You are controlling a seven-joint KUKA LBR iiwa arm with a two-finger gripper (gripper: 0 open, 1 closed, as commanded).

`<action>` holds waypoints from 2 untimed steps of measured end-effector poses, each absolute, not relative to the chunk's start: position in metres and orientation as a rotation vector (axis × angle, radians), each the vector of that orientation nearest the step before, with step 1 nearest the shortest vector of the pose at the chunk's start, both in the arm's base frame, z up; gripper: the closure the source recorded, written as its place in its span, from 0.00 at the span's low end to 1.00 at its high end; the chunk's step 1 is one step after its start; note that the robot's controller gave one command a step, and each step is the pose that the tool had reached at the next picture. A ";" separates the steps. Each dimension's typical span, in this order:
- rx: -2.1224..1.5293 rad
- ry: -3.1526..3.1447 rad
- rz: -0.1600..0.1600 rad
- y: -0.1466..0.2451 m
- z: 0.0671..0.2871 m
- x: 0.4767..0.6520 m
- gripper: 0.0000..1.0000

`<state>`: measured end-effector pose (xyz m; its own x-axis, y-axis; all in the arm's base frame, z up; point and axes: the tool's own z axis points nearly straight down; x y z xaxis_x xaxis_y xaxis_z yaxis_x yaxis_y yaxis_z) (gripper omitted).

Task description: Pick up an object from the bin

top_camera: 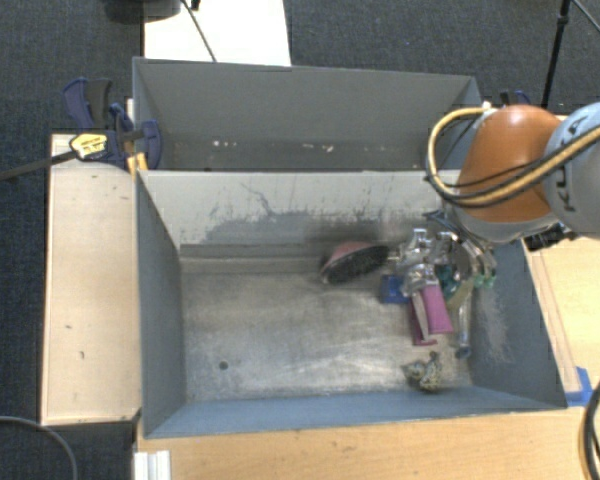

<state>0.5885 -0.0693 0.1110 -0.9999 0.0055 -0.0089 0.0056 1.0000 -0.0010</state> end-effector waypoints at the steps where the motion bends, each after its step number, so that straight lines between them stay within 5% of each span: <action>1: -0.979 2.975 -0.005 -0.061 0.221 0.595 1.00; 2: -0.974 2.982 0.001 -0.061 0.218 0.594 0.00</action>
Offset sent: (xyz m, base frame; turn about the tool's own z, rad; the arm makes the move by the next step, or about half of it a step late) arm 0.0043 0.0082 0.1063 -0.6417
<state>0.5937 -0.0607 0.2181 -0.8073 -0.5901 -0.0043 -0.5901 0.8073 -0.0010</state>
